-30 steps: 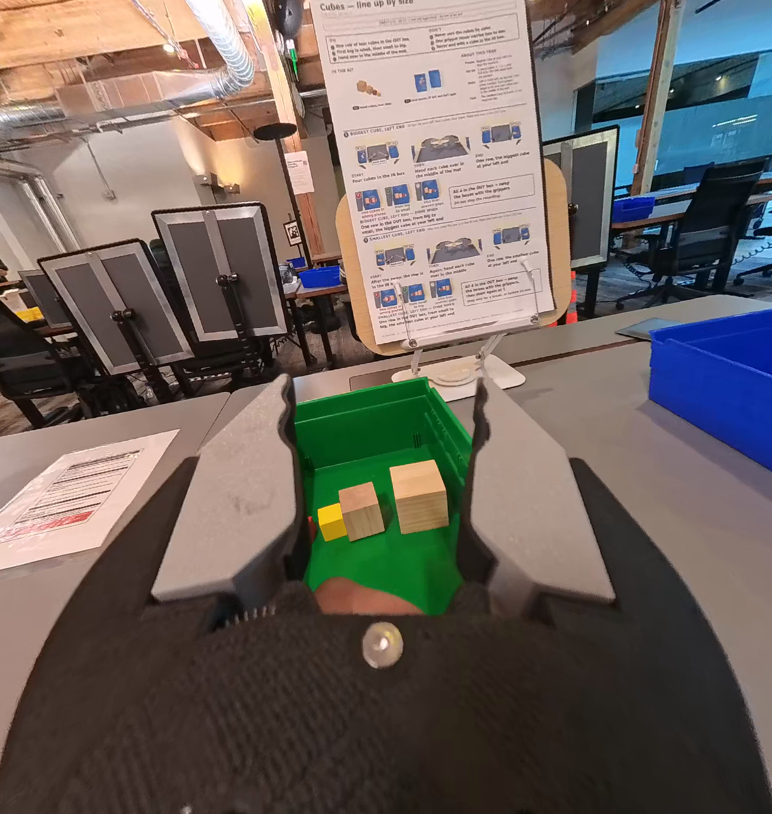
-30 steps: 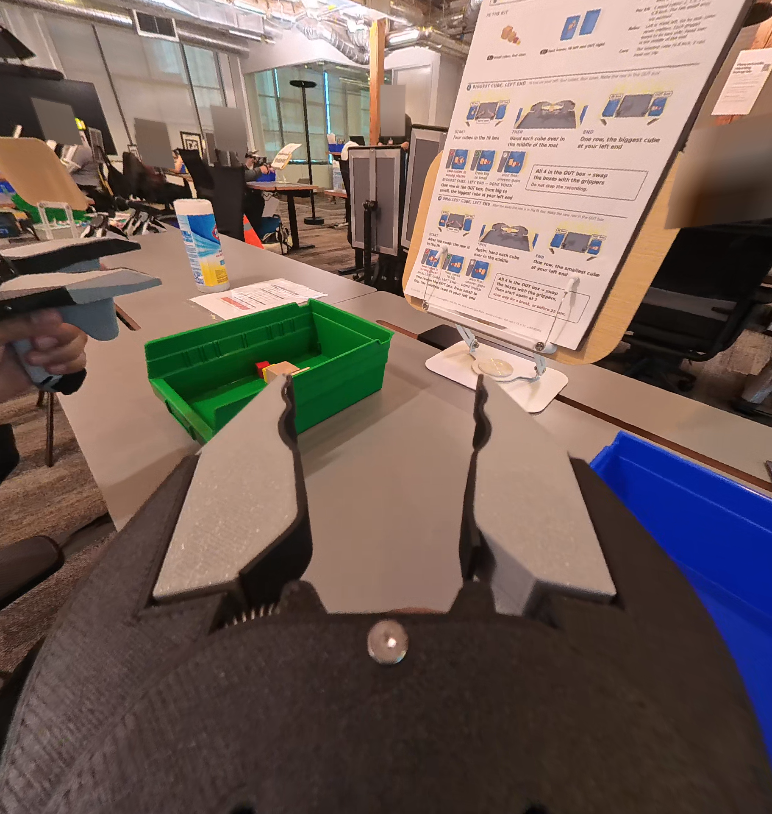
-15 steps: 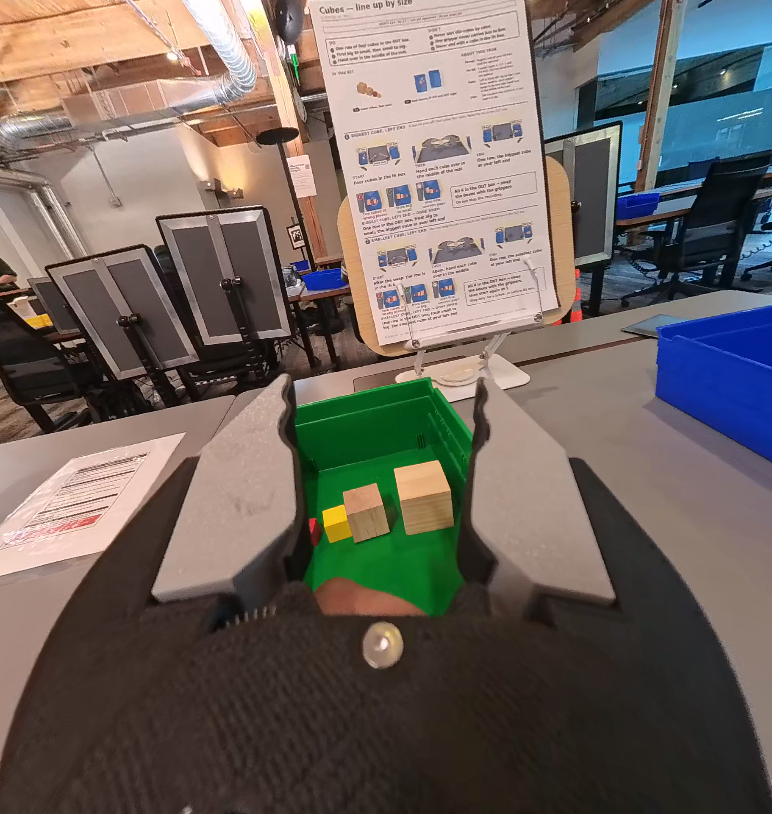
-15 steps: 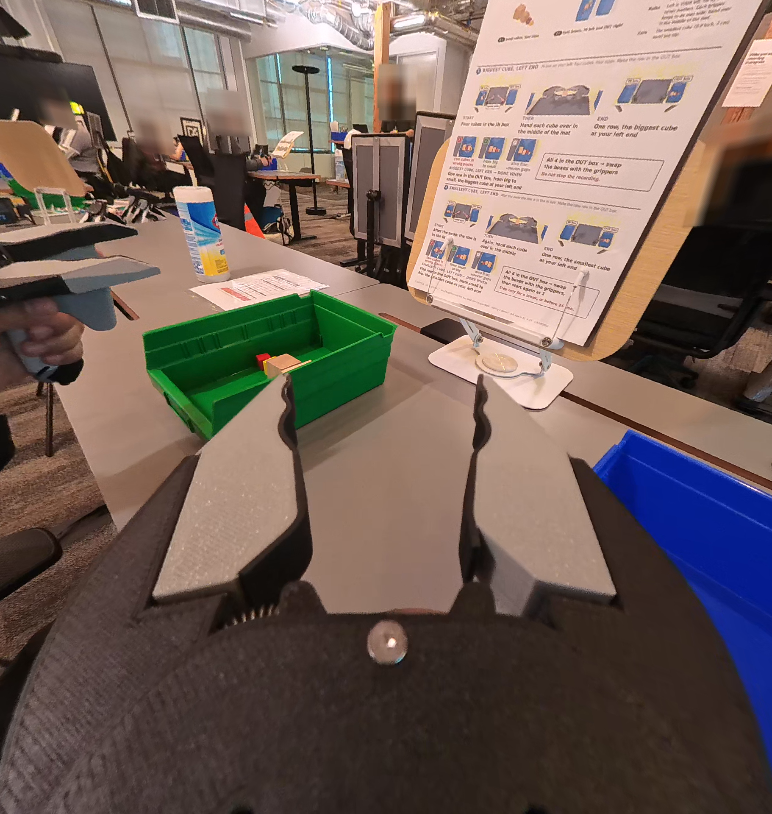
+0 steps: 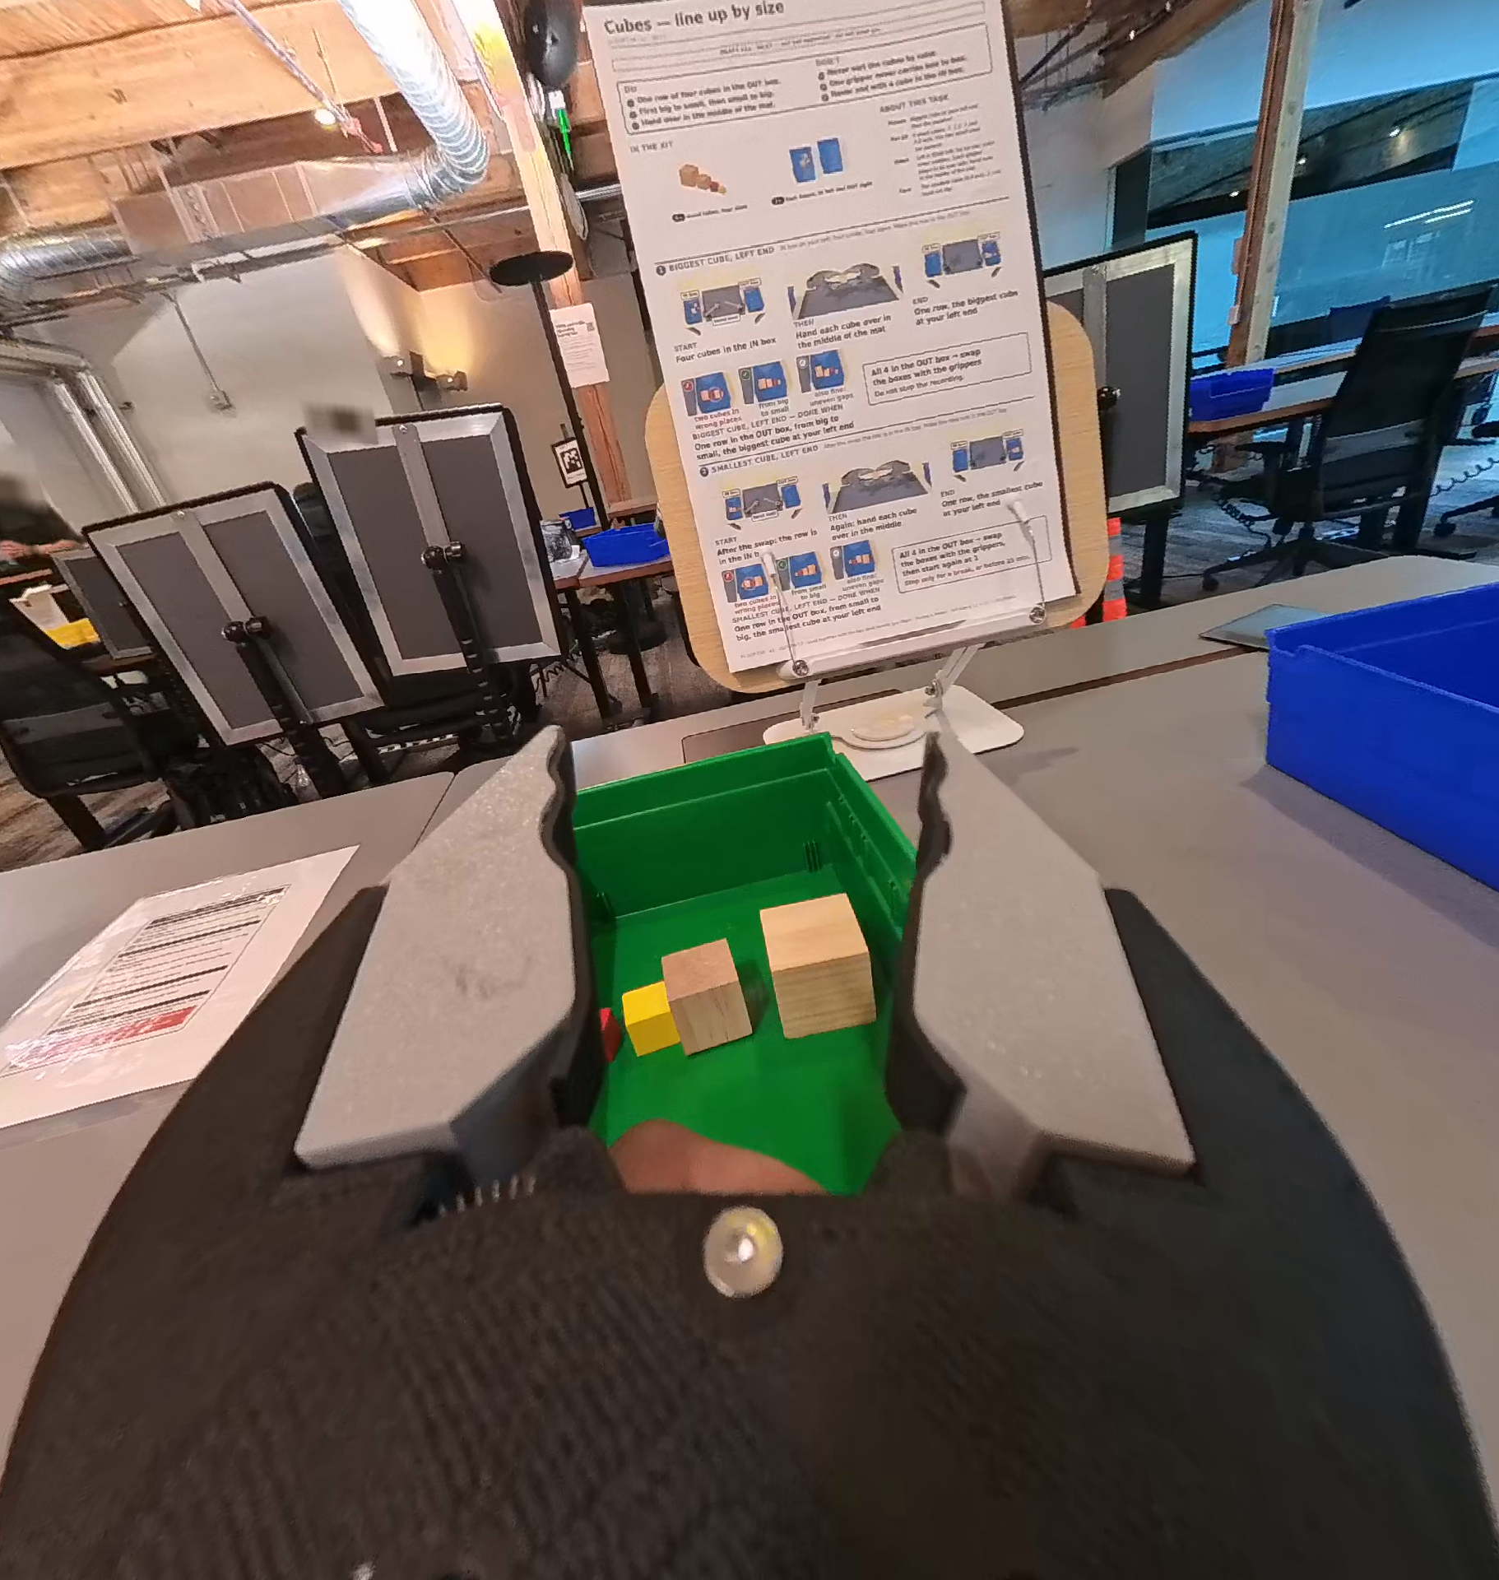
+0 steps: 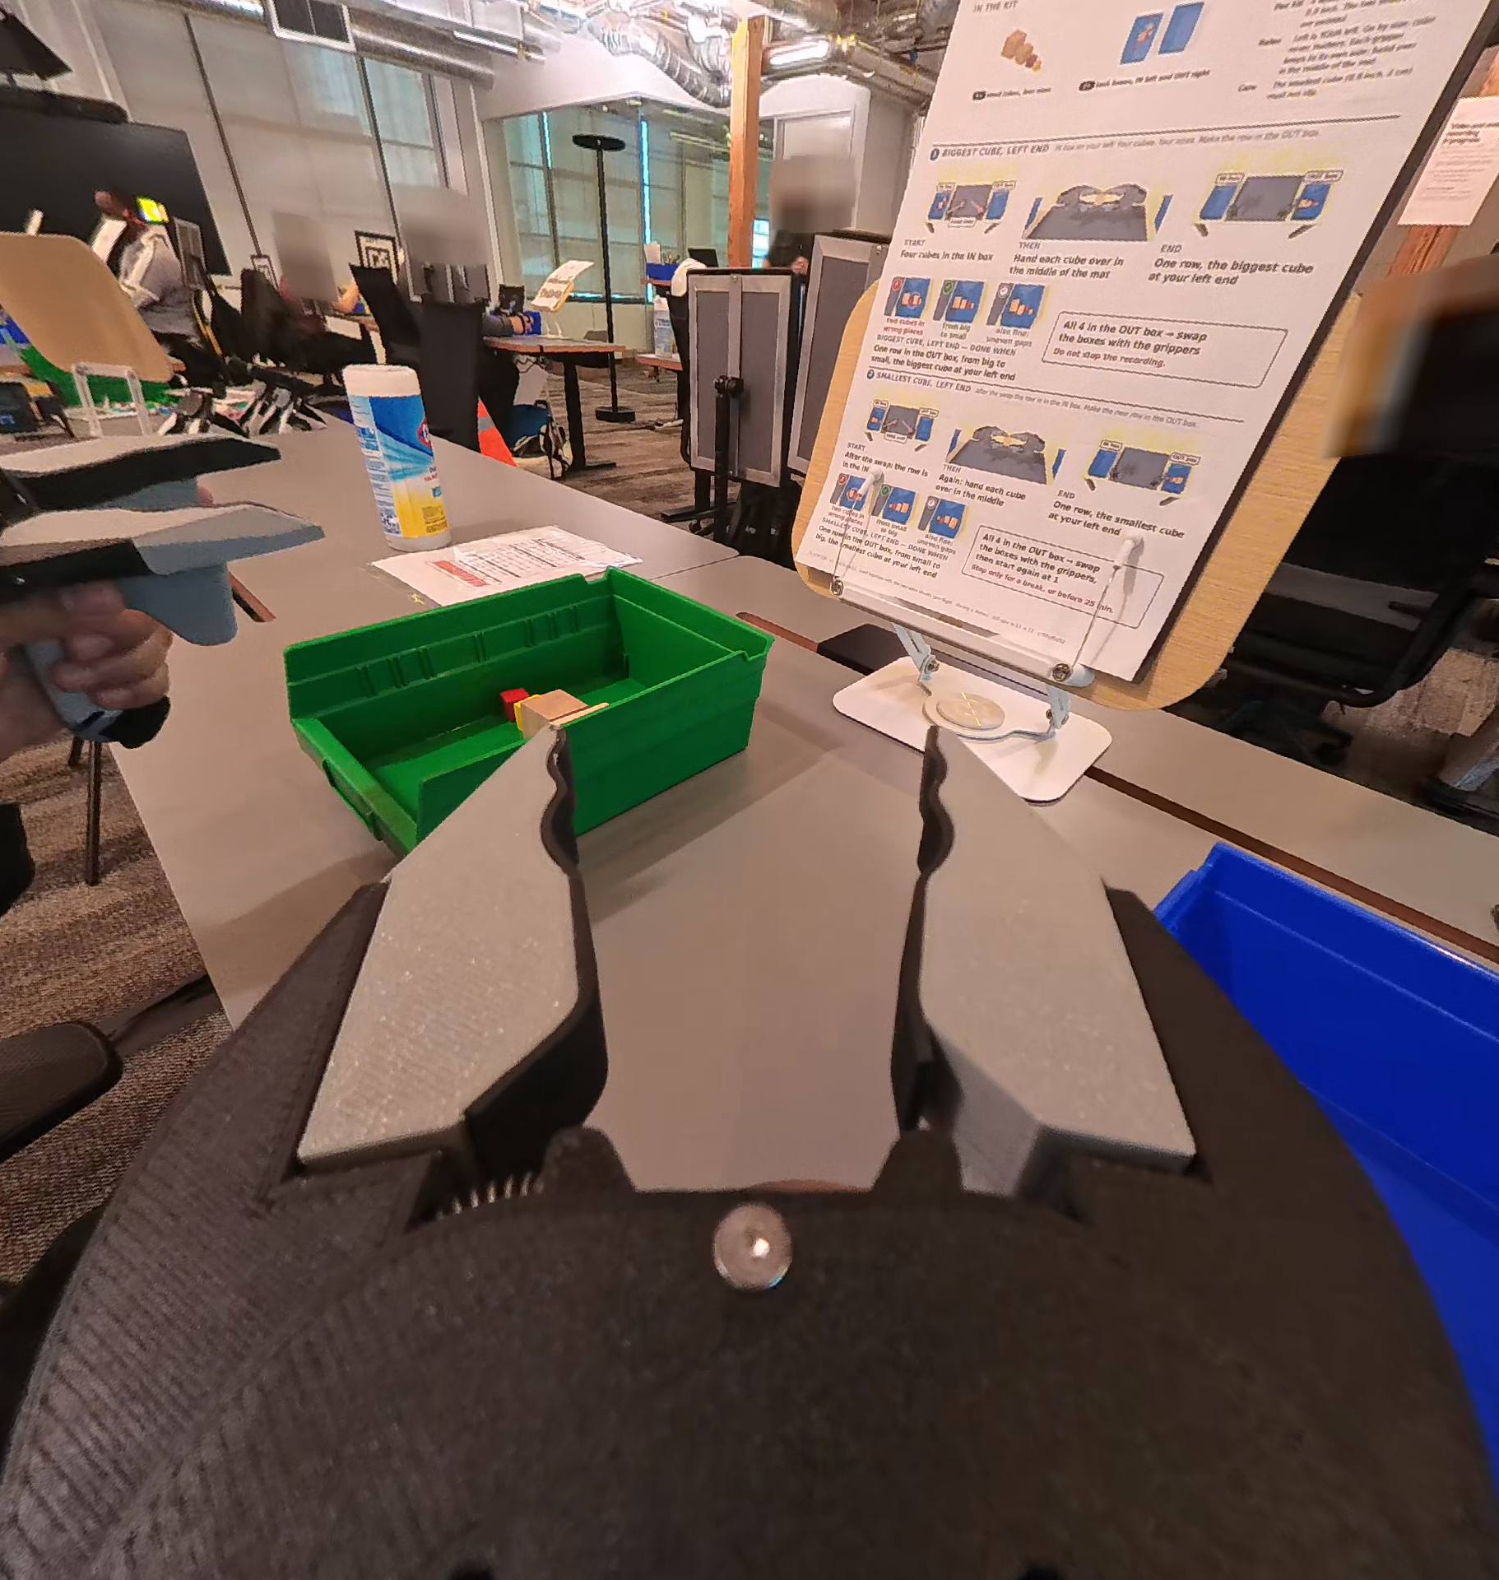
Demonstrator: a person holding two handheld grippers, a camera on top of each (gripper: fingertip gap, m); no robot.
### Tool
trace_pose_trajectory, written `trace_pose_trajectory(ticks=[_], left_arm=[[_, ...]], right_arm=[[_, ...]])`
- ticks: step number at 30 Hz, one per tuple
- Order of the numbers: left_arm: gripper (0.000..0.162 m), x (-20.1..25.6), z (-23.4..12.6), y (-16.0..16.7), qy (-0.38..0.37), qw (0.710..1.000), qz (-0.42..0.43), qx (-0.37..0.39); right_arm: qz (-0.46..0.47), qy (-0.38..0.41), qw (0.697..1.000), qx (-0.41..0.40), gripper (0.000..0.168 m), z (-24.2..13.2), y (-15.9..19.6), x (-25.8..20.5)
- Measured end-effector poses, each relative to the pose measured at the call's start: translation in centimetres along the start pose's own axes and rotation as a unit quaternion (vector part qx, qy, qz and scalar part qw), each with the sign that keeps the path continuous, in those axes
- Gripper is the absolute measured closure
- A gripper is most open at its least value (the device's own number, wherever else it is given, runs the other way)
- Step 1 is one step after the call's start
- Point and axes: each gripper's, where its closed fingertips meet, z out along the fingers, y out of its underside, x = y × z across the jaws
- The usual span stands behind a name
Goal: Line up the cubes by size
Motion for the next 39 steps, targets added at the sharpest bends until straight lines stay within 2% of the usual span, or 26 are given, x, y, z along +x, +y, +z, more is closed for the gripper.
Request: trace_pose_trajectory(ticks=[20,30,39], left_arm=[[0.082,0.2,0.3,0.2,0.001,1.0,0.009,-0.001],[0.087,-0.2,6.6,7.4,0.024,0.994,-0.021,-0.108],[0.085,1.2,13.4,10.0,0.09,0.972,-0.05,-0.21]], right_arm=[[-0.008,-0.004,1.0,-0.007,0.089,0.3,0.3,-0.4],[-0.006,0.001,1.0,-0.02,0.089,0.7,1.0,-0.1],[0.007,-0.004,1.0,-0.019,0.09,0.6,1.1,0.4]])
